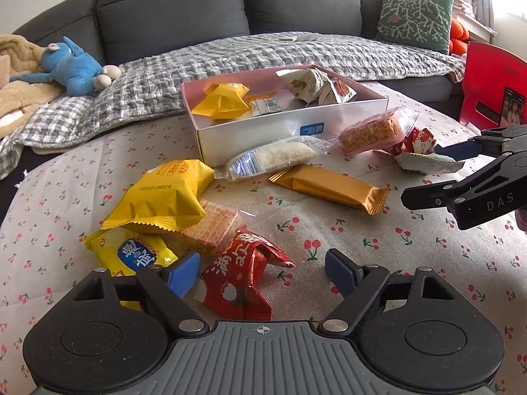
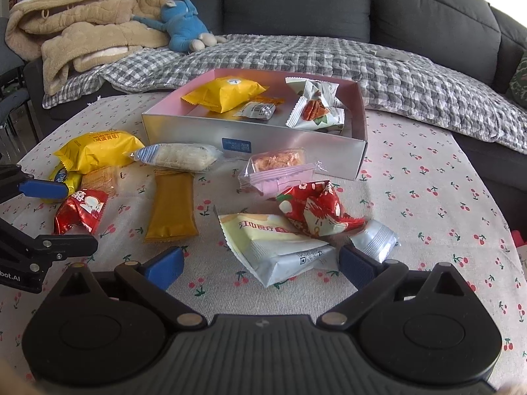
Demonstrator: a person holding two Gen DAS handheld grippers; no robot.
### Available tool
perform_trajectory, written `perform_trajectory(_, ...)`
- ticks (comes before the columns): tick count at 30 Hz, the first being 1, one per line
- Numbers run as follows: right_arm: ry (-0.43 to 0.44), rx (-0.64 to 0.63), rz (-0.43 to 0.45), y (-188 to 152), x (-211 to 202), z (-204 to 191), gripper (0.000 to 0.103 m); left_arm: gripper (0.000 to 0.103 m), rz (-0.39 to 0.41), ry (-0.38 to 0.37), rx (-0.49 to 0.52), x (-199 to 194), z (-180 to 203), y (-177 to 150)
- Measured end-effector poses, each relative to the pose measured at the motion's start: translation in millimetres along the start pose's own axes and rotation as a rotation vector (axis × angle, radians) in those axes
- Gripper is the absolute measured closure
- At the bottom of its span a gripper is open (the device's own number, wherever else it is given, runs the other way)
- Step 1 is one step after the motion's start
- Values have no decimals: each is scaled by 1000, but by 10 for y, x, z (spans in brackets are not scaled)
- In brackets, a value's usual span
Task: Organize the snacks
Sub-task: 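Grasp the red packet with the left tool while the right tool grasps the white wafer packet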
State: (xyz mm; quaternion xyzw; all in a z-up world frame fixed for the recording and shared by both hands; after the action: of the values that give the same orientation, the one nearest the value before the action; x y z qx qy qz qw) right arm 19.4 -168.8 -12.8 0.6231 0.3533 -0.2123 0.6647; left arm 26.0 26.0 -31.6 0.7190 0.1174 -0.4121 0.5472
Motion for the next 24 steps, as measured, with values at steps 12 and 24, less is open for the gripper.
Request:
perform_trajectory(12,21,-114,52,12,-123,-120,26,43,-6,-33,-10,-2,7,20)
perform_trajectory(24,-6,-174,1,8,35,-122,28,43,-13,-49,-40,15,-35,24)
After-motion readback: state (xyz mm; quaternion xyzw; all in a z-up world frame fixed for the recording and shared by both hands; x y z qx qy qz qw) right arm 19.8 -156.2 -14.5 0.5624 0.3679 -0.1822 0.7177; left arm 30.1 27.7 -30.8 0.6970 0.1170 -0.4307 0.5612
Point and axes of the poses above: each gripper's, at about its wrist camera, not at the fingertips, and x roughly the way its jaws point, z to its right, y to its top, the point moved 2 cm from there along x, roughly the way its jaws point, and after that the axes turned 4 degrees about -z, right-handed, at the moved point
